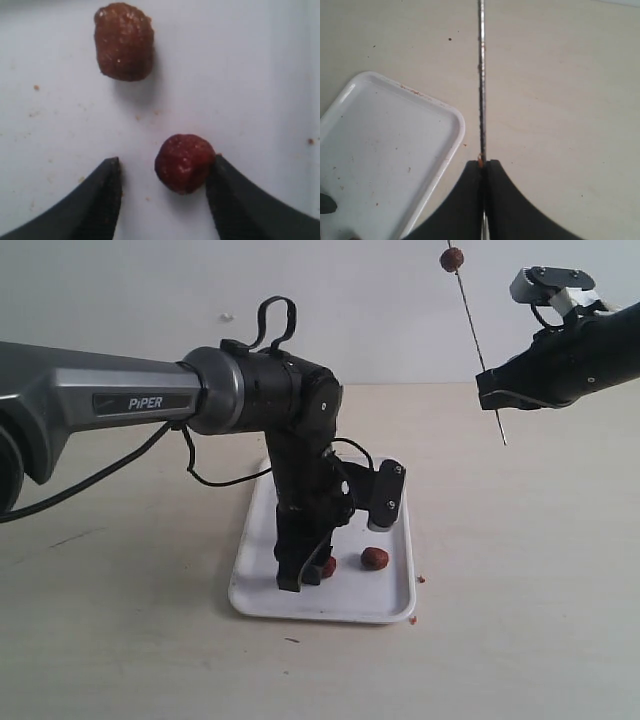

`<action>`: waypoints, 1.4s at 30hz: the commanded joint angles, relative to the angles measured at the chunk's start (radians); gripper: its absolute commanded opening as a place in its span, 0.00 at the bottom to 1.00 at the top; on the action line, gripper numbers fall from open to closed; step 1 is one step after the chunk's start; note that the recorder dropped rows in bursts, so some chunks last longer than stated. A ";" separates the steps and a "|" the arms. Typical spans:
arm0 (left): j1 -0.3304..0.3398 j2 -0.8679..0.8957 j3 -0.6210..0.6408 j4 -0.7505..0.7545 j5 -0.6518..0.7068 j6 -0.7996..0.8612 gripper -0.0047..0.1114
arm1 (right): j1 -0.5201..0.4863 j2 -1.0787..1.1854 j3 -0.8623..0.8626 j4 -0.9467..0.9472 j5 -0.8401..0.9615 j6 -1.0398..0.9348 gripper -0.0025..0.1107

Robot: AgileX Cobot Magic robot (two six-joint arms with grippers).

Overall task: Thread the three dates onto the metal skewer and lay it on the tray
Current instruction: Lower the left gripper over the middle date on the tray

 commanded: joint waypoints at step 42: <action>-0.036 0.004 -0.001 -0.003 0.094 -0.209 0.37 | -0.003 -0.010 0.000 0.026 0.001 -0.027 0.02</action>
